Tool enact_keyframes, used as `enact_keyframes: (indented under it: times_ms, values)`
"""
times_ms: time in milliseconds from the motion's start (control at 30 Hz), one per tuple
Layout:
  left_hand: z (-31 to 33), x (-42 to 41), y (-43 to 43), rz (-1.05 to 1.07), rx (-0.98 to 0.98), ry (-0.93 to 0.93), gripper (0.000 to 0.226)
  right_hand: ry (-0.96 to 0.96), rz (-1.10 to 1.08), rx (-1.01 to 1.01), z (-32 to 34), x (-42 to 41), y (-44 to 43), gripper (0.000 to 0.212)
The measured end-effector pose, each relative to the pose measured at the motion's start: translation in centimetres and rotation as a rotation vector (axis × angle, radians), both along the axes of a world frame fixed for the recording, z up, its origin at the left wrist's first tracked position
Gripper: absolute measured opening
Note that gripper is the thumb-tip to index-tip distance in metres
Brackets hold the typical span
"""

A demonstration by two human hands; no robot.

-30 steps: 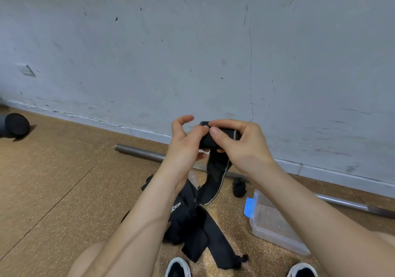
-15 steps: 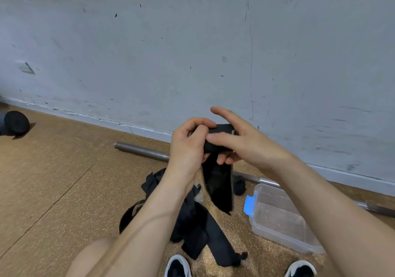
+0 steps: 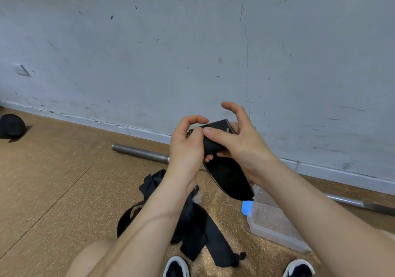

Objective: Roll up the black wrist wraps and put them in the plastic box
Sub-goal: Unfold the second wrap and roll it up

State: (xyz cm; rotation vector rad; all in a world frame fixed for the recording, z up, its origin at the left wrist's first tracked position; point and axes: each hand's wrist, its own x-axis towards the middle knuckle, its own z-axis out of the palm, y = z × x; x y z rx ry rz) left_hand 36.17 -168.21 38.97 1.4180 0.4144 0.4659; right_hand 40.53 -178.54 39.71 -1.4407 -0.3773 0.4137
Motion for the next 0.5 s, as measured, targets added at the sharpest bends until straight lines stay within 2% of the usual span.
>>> enact_keyframes:
  times_ms: [133, 167, 267, 367, 433, 500]
  values:
    - [0.0, 0.1, -0.3, 0.117, -0.075, -0.107, 0.033, 0.107, -0.101, 0.215, -1.0, -1.0, 1.2, 0.082]
    - [0.0, 0.2, -0.5, 0.141, -0.106, -0.133, 0.032, 0.147, -0.116, 0.259, -1.3, -1.3, 1.5, 0.076]
    - [-0.6, 0.4, -1.0, 0.223, -0.151, -0.157, 0.032, 0.219, -0.106, 0.316, -1.8, -2.5, 2.4, 0.036]
    - [-1.1, 0.3, -1.5, 0.225, -0.135, -0.122, 0.028, 0.193, -0.131, 0.256, -2.1, -2.9, 2.8, 0.018]
    - [-1.1, 0.2, -1.7, 0.162, -0.081, -0.059, 0.023, 0.069, -0.218, 0.14, -2.2, -1.8, 2.7, 0.016]
    - [-1.1, -0.2, -1.8, 0.045, 0.072, -0.013, 0.021, -0.061, -0.313, -0.001, -1.9, -0.5, 2.2, 0.018]
